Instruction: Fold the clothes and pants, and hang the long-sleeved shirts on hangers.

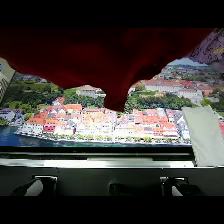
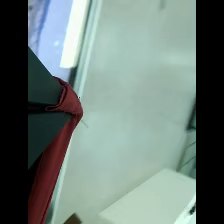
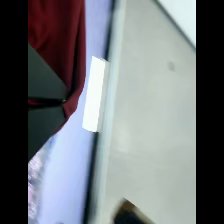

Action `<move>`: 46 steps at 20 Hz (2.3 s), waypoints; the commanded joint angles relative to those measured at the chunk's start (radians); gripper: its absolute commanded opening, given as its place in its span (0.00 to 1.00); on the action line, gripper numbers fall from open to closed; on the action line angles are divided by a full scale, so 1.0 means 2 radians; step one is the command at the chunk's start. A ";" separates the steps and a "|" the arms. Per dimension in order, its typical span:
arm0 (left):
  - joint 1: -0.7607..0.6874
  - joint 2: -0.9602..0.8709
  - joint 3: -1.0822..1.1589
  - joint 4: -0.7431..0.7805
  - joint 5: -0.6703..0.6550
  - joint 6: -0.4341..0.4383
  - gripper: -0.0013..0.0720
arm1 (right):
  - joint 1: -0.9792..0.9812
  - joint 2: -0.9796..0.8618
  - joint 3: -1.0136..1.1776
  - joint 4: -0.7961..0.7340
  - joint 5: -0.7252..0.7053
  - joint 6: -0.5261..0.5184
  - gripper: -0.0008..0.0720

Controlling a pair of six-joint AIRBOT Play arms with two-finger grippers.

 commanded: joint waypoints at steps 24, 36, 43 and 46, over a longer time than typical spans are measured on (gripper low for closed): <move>-0.122 -0.374 -0.190 0.093 0.134 -0.022 0.03 | 0.001 -0.513 0.021 0.139 -0.009 0.121 0.05; -0.073 -0.382 -0.117 0.087 -0.100 -0.012 0.94 | -0.031 -0.482 0.021 0.139 0.184 0.046 0.52; 0.033 -0.256 -0.237 0.069 -0.191 -0.020 0.94 | -0.130 -0.323 -0.216 0.177 0.227 -0.060 0.53; 0.047 -0.198 -0.354 0.069 -0.167 -0.020 0.94 | -0.130 -0.255 -0.416 0.224 0.175 -0.116 0.53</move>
